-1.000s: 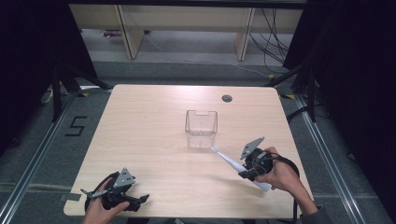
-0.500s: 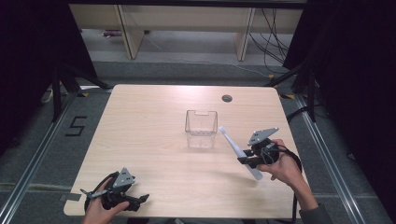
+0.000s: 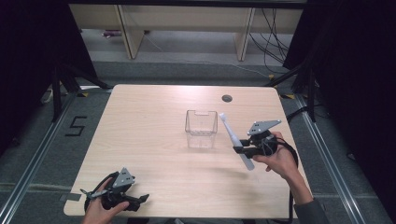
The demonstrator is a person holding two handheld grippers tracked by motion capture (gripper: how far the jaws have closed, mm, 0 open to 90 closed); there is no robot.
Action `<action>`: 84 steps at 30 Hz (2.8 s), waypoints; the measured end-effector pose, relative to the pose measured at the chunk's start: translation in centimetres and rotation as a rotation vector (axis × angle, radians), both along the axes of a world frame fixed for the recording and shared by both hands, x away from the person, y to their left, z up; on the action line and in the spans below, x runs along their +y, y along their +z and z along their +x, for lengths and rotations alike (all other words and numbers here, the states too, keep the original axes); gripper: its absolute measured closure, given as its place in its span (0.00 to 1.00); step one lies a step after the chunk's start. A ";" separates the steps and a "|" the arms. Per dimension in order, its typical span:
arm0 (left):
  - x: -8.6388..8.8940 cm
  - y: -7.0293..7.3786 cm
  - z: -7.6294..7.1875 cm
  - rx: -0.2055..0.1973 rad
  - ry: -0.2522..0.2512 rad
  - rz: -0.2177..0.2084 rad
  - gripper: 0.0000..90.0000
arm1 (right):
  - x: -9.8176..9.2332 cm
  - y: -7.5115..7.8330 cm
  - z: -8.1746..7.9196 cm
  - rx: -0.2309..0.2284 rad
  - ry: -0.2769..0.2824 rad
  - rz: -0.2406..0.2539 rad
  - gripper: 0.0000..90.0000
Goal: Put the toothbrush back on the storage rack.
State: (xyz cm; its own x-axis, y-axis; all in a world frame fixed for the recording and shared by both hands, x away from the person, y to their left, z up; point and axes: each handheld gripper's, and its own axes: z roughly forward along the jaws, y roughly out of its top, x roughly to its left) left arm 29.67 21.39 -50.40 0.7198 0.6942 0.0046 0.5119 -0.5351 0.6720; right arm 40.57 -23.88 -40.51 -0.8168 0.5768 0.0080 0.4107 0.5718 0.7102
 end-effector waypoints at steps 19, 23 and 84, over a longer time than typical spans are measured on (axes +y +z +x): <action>0.0 0.0 0.0 -0.001 -0.002 0.000 0.17 | 1.5 1.4 2.2 -0.056 -0.018 0.076 0.75; 0.0 0.0 0.0 0.000 -0.001 0.001 0.17 | 1.9 1.5 2.6 -0.046 -0.035 0.086 0.75; 0.0 0.0 0.0 -0.001 0.000 -0.006 0.17 | 9.0 6.9 8.1 -0.101 0.003 0.175 0.75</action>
State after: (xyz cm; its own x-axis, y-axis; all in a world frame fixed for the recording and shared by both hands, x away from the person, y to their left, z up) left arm 29.63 21.43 -50.38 0.7198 0.6942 0.0011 0.5110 -0.5309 0.6760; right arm 48.63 -14.89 -33.65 -0.8201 0.5717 0.0259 0.3308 0.4366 0.8366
